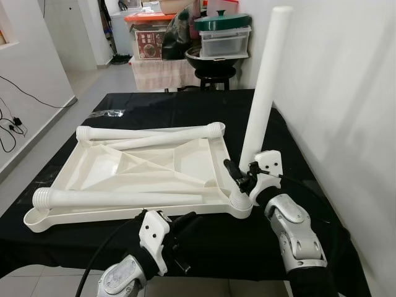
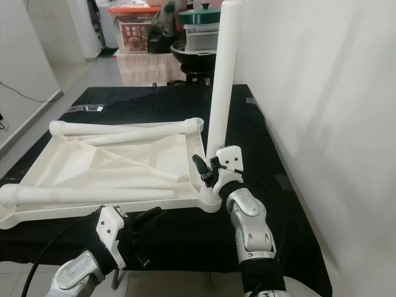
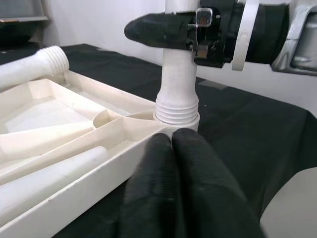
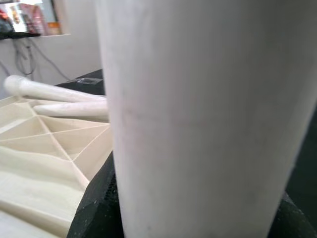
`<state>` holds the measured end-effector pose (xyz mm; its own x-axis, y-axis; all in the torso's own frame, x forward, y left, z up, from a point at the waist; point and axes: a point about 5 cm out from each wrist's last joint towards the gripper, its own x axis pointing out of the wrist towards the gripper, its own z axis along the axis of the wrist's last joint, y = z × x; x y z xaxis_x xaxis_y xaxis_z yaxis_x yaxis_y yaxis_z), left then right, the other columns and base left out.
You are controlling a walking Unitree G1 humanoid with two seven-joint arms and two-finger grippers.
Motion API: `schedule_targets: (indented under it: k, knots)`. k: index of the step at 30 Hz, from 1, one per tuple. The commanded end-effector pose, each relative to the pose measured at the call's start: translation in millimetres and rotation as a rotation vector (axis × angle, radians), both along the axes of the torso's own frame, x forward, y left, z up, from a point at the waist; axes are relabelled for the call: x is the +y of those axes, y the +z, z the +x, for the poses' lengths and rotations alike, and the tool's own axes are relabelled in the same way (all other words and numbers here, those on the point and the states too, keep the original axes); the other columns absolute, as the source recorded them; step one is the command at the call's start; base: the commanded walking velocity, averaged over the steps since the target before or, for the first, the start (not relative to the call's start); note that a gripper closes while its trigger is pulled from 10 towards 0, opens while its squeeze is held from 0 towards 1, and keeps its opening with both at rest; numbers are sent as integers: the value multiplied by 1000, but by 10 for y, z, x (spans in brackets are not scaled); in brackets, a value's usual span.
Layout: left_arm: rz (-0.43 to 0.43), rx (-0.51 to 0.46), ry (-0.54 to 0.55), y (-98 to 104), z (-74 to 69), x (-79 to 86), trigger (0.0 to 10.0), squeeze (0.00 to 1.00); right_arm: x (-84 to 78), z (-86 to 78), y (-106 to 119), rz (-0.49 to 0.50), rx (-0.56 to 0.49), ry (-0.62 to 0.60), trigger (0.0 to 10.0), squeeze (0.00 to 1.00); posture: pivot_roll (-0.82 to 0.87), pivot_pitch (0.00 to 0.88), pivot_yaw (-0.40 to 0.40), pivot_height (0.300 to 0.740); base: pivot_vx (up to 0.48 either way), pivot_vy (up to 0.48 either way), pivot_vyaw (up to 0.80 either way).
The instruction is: Building children table
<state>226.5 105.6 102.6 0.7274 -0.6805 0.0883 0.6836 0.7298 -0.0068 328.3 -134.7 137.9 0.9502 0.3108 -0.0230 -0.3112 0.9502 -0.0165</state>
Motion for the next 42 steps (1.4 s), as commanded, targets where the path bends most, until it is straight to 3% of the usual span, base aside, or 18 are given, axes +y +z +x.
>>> schedule_targets:
  k: [1,4,5,6,10,12,13,14,15,16,17,18,23,25,26,28,35,42]
  knots:
    - [2,29,11,-44,9,23,0,0,-72,-38,-255,-27,128,-64,4314,0,-57,0,20,740,0,0,0]
    - [1,30,13,-42,16,22,0,0,-44,-40,-239,-43,130,-54,4314,0,-55,0,19,740,0,0,0]
    - [2,29,15,-35,17,20,0,0,-30,-28,-218,-20,135,-32,10000,0,-55,0,21,740,0,0,0]
    - [-1,28,21,-23,23,15,0,0,-39,42,-128,4,112,33,10000,1000,-52,0,26,740,0,0,0]
    - [-1,23,31,-3,32,14,0,0,-44,80,-53,19,95,66,10000,1000,-52,0,26,740,0,0,0]
    - [12,7,78,25,49,23,0,0,-66,173,158,80,59,267,10000,1000,-38,0,25,740,0,0,0]
    - [12,7,78,25,49,23,0,0,-66,173,158,80,59,267,10000,1000,-38,0,25,740,0,0,0]
    - [16,2,102,31,54,33,0,0,-102,203,237,84,47,355,10000,702,-38,0,25,740,0,0,0]
    - [16,0,116,36,57,41,0,0,-161,242,309,73,25,416,10000,47,-38,0,25,740,0,0,0]
    - [23,-4,125,41,55,45,5569,0,-215,278,346,55,22,466,10000,0,-38,0,25,740,0,0,0]
    - [23,-4,125,41,55,45,5569,0,-215,278,346,55,22,466,10000,0,-38,0,25,740,0,0,0]
    - [27,-9,132,47,50,44,10000,0,-253,302,361,18,18,506,10000,0,-21,0,17,740,0,0,0]
    - [44,-29,160,76,50,46,10000,0,-276,299,351,-17,56,640,10000,0,-17,0,15,740,0,0,0]
    - [55,-42,198,119,108,63,10000,0,-255,325,373,-40,93,759,10000,0,-12,0,18,740,0,0,0]
    - [57,-40,203,136,136,73,10000,0,-245,367,424,-30,101,789,4471,0,-12,0,18,740,0,0,0]
    - [63,-31,183,148,151,72,10000,0,-248,432,530,-2,96,798,0,0,-11,0,17,740,0,0,0]
    - [10,-46,198,300,213,139,10000,0,-344,449,681,24,81,855,0,0,-32,0,31,740,0,0,0]
    - [0,-21,181,269,157,126,10000,0,-480,303,482,-6,93,855,0,0,-47,0,32,740,0,0,0]
